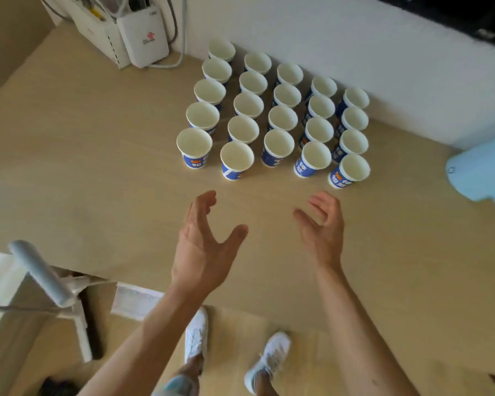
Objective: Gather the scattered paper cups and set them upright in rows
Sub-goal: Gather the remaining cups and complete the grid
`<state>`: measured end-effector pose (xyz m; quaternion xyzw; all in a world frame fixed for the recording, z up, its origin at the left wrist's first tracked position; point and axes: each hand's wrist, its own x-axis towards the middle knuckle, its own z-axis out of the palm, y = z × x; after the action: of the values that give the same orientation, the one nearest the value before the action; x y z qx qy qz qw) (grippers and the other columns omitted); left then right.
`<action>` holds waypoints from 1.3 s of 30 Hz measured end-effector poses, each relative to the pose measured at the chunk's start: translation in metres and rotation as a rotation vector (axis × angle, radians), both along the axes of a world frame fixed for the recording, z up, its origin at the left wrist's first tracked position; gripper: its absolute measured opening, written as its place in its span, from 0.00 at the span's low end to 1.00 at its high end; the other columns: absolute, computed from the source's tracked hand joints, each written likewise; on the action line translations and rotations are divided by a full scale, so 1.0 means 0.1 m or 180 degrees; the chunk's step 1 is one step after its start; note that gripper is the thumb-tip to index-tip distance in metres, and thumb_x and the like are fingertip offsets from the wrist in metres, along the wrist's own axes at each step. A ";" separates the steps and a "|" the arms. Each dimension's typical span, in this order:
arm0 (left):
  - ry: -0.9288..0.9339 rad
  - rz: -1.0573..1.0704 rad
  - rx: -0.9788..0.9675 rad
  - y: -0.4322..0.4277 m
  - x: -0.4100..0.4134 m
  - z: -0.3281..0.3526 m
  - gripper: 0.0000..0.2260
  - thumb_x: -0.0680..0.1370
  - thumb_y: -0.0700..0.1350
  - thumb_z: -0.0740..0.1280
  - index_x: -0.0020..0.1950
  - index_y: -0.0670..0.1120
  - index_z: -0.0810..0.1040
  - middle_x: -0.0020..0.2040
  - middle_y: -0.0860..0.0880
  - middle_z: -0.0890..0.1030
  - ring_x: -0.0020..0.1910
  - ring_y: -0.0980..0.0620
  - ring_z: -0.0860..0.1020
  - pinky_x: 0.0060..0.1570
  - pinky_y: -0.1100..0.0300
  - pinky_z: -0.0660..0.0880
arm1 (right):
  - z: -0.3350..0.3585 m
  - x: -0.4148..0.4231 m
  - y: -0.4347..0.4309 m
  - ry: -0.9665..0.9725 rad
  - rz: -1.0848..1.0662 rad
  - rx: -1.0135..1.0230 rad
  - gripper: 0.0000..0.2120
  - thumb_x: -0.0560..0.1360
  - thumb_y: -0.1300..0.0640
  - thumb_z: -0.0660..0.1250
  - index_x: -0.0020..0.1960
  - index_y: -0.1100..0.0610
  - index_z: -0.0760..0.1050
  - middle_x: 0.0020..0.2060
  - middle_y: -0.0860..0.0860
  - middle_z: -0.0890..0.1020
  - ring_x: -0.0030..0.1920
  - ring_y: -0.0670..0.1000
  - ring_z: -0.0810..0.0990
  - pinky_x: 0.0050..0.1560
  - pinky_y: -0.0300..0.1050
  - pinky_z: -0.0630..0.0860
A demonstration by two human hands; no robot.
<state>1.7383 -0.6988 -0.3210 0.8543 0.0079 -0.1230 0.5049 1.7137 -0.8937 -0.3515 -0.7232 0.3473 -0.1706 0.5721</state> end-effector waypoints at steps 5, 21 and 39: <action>-0.0099 -0.0313 0.0024 -0.25 -0.37 0.64 0.28 0.74 0.50 0.75 0.71 0.48 0.70 0.66 0.52 0.76 0.66 0.52 0.74 0.62 0.60 0.70 | 0.58 -0.67 -0.29 0.0002 -0.0130 0.0035 0.25 0.74 0.66 0.74 0.68 0.59 0.72 0.61 0.52 0.78 0.59 0.47 0.79 0.50 0.24 0.74; -0.0322 -0.0997 -0.0264 -2.25 -2.04 1.51 0.21 0.75 0.51 0.73 0.67 0.52 0.73 0.63 0.56 0.75 0.65 0.53 0.73 0.67 0.50 0.71 | 1.30 -2.55 -1.91 -0.0632 -0.0624 0.0410 0.17 0.74 0.62 0.76 0.59 0.50 0.76 0.55 0.51 0.82 0.57 0.47 0.83 0.50 0.32 0.74; -0.0249 -0.1862 -0.0162 -4.74 -2.82 1.44 0.22 0.75 0.53 0.74 0.67 0.50 0.75 0.62 0.55 0.78 0.62 0.55 0.75 0.66 0.50 0.73 | 1.33 -3.89 -4.05 -0.0333 -0.1228 0.0427 0.11 0.76 0.59 0.74 0.57 0.53 0.79 0.53 0.48 0.84 0.51 0.38 0.82 0.49 0.31 0.75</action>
<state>1.4559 -1.1723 -0.1774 0.8115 -0.2612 -0.2305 0.4692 1.3246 -1.2990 -0.2187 -0.5938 0.4597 -0.2907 0.5929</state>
